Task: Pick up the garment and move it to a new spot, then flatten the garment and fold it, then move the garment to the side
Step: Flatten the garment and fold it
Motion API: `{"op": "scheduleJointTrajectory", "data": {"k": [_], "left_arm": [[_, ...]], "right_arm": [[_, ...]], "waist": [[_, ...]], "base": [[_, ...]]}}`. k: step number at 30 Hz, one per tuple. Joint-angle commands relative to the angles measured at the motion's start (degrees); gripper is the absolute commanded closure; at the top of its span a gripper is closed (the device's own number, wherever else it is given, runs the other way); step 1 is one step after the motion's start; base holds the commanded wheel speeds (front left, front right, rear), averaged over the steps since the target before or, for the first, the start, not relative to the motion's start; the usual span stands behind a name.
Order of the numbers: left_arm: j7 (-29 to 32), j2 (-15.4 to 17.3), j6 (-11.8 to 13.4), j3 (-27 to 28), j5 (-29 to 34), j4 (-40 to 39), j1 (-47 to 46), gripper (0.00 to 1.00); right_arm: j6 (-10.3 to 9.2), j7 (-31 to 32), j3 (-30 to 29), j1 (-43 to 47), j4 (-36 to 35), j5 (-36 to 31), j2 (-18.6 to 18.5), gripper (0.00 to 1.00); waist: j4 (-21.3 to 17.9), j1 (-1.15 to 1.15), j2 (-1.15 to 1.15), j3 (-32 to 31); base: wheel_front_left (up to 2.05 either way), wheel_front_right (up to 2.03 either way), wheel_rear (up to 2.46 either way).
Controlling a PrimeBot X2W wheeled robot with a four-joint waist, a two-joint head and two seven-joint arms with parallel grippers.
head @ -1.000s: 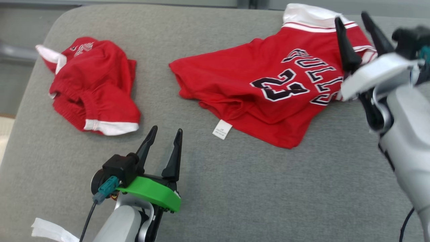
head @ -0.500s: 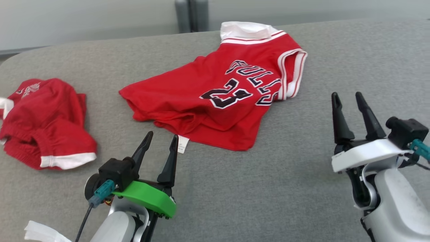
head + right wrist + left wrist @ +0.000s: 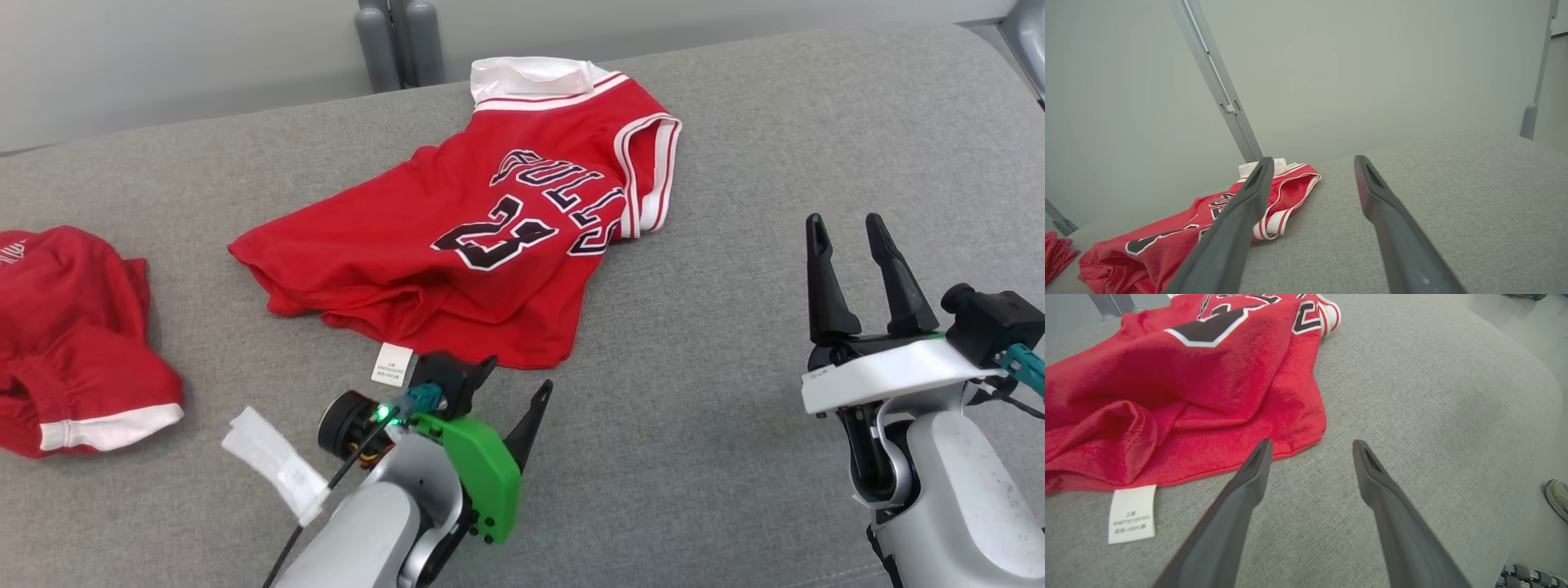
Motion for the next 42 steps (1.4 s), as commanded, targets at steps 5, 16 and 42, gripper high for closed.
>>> {"op": "scheduleJointTrajectory", "data": {"k": [5, 16, 42], "left_arm": [[0.6, -2.6, 0.6, 0.4, -0.7, 8.9, -5.9, 0.0], [-0.5, -4.6, 1.8, -4.1, 4.3, 26.2, -14.4, 0.76], [0.6, 7.4, 7.9, 5.8, -4.2, -11.8, -6.5, 1.0]], "right_arm": [[0.03, -0.2, 0.4, -1.6, -0.3, 0.2, 1.1, 0.0], [0.03, -0.2, -1.1, -1.1, -0.1, 0.0, 2.0, 0.0], [0.03, -0.2, -2.4, 2.5, 2.5, 0.3, 0.0, 0.0]], "waist": [[-3.5, 0.0, 0.0, 2.2], [-5.4, 0.0, 0.0, 3.8], [3.1, 0.0, 0.0, -2.8]], "base": [[0.0, 0.0, 0.0], [0.0, 0.0, 0.0], [0.0, 0.0, 0.0]]}}
